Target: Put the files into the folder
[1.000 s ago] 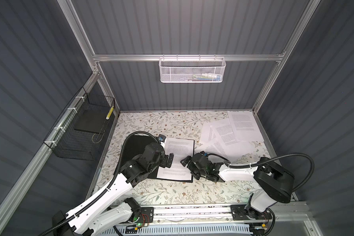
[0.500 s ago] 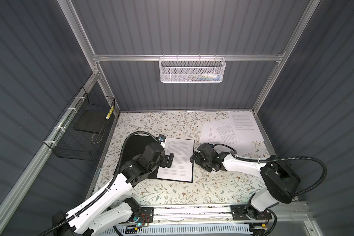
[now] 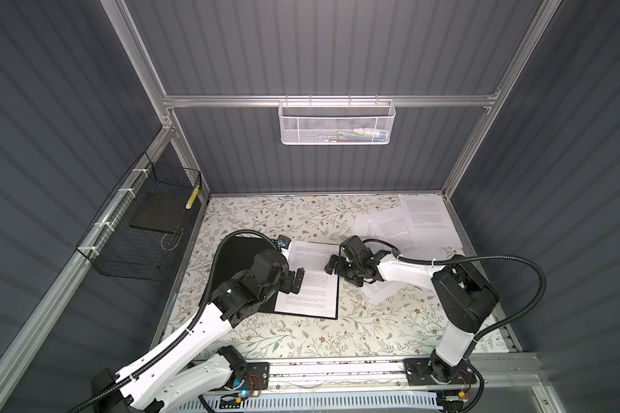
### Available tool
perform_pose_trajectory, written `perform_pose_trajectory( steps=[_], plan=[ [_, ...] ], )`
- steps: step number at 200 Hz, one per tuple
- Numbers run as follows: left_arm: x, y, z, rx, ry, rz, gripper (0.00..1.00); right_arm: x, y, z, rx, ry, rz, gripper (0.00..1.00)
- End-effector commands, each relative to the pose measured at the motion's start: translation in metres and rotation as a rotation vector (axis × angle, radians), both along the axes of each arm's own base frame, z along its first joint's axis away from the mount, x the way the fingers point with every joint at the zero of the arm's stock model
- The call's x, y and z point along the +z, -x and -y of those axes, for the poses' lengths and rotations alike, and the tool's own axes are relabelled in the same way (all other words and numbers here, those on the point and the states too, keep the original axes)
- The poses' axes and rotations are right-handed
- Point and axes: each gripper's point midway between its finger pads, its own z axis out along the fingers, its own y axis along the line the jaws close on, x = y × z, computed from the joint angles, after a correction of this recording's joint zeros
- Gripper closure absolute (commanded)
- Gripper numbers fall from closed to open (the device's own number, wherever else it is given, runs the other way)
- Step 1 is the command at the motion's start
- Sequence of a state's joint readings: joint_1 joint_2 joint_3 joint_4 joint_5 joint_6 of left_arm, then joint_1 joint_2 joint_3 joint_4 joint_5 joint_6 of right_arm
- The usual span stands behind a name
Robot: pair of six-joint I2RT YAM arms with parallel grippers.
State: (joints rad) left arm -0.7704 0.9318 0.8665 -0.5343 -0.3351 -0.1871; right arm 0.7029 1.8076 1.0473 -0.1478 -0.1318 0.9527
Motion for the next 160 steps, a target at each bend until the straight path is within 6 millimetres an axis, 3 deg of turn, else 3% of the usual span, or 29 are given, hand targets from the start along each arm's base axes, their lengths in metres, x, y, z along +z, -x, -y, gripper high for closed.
perform_pose_trajectory(
  steps=[1, 72, 114, 160],
  plan=[
    [-0.002, -0.001, -0.002, 0.006, 0.002, -0.002, 0.00, -0.008, -0.001, -0.008, 0.035, -0.007, -0.029, 0.01],
    [-0.004, -0.002, -0.002, 0.007, -0.003, -0.007, 0.00, -0.012, -0.037, -0.034, 0.042, -0.057, -0.015, 0.01],
    [-0.004, -0.002, -0.003, 0.012, -0.004, -0.008, 0.00, -0.012, -0.046, -0.047, 0.014, -0.110, -0.026, 0.01],
    [-0.006, -0.003, -0.002, 0.010, -0.006, -0.015, 0.00, 0.002, -0.055, -0.037, -0.008, -0.091, 0.034, 0.01]
  ],
)
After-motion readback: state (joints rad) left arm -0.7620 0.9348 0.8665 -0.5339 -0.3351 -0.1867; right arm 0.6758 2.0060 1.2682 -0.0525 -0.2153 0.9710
